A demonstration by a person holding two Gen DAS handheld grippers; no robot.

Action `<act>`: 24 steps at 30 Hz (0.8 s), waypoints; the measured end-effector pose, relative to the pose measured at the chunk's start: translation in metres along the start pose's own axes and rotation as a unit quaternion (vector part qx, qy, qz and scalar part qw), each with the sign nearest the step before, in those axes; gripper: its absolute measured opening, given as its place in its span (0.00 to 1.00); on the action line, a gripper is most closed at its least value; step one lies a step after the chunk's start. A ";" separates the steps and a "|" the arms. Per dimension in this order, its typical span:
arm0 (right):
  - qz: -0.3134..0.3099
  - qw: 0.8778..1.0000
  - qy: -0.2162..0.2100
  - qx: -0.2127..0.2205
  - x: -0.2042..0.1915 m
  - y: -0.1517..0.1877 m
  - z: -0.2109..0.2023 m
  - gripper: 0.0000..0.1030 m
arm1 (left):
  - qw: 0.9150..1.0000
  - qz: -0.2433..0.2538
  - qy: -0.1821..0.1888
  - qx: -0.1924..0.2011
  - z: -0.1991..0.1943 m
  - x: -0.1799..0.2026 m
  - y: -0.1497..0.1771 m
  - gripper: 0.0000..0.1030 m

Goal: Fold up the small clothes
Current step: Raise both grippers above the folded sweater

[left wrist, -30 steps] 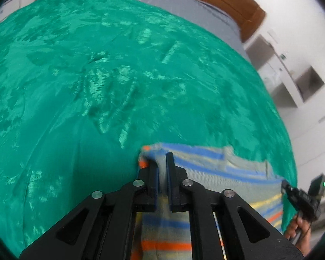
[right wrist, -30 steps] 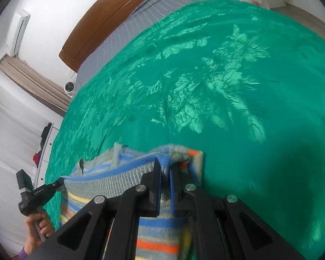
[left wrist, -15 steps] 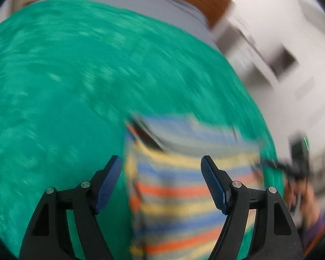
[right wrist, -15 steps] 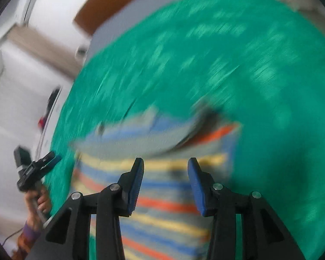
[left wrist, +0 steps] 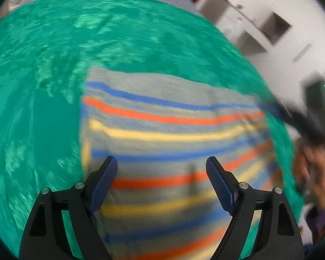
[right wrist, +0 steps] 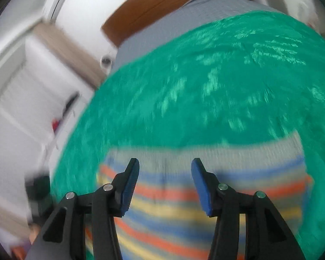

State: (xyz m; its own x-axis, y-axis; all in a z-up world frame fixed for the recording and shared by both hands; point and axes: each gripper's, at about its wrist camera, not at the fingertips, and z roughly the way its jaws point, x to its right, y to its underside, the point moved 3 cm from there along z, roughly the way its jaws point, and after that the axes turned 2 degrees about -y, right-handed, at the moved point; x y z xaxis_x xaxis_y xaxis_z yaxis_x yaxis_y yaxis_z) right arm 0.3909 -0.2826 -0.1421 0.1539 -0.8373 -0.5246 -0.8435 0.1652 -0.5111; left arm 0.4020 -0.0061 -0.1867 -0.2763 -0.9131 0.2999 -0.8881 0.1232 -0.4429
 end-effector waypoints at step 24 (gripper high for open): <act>-0.008 0.987 0.154 0.040 0.011 0.259 -0.179 0.56 | 0.974 0.029 -0.193 0.113 -0.143 0.021 0.128 0.86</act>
State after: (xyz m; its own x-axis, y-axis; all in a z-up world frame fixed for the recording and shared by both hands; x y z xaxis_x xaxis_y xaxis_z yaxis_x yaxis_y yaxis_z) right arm 0.0819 -0.3421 -0.1587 -0.0073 -0.9571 -0.2895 -0.7975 0.1803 -0.5758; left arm 0.2303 0.0465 -0.1159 -0.1269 -0.9905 -0.0524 -0.7594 0.1310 -0.6373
